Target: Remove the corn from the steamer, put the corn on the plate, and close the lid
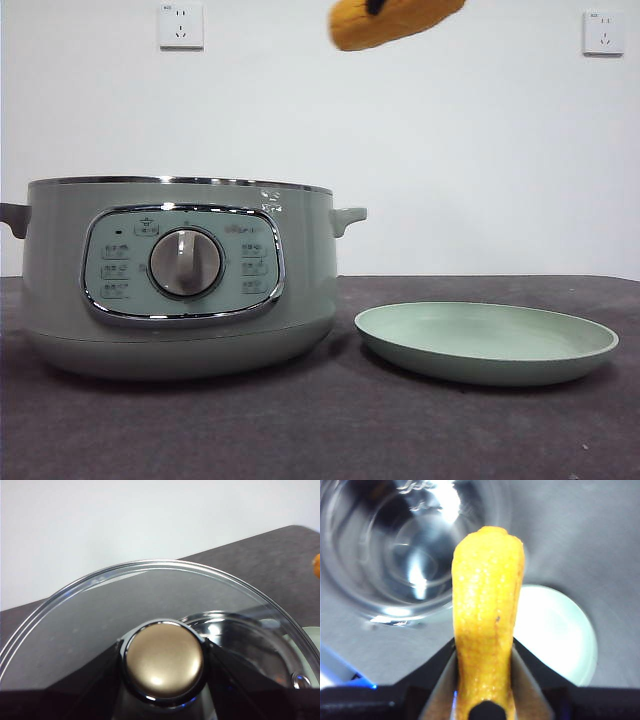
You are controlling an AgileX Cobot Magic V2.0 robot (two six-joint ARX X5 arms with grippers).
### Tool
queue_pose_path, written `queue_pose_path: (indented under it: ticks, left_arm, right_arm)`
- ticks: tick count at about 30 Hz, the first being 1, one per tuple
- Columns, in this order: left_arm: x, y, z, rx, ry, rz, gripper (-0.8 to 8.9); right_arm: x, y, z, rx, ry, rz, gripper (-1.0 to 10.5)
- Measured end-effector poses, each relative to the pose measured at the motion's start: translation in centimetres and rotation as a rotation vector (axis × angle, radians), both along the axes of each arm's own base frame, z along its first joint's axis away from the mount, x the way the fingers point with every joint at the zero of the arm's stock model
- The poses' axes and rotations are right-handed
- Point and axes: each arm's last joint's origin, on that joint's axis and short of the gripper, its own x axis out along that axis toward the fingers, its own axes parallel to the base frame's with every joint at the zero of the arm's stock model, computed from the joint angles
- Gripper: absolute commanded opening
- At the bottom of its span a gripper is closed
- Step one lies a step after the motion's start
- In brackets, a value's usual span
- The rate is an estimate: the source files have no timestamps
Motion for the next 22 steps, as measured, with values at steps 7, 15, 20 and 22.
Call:
queue_pose_path:
  ticks: [7,15,20,22]
  left_arm:
    - [1.3,-0.7,-0.4,0.005,0.039,-0.038,-0.08]
    - [2.1,-1.2,-0.6,0.005,0.054,-0.059,-0.08]
    - [2.5,-1.3,-0.6,0.002,0.047,-0.06,-0.08]
    - [2.5,-1.4,-0.6,0.001,0.045,-0.06,-0.08]
  right_arm:
    - [1.8,-2.1,-2.0,-0.099,0.015,-0.189,-0.2]
    - [1.8,-2.4,-9.0,-0.294,0.146,-0.259,-0.2]
    - [2.0,-2.2,-12.8,-0.26,0.13,-0.27,-0.2]
    - [2.1,-2.1,-14.5,-0.25,0.121,-0.274,-0.2]
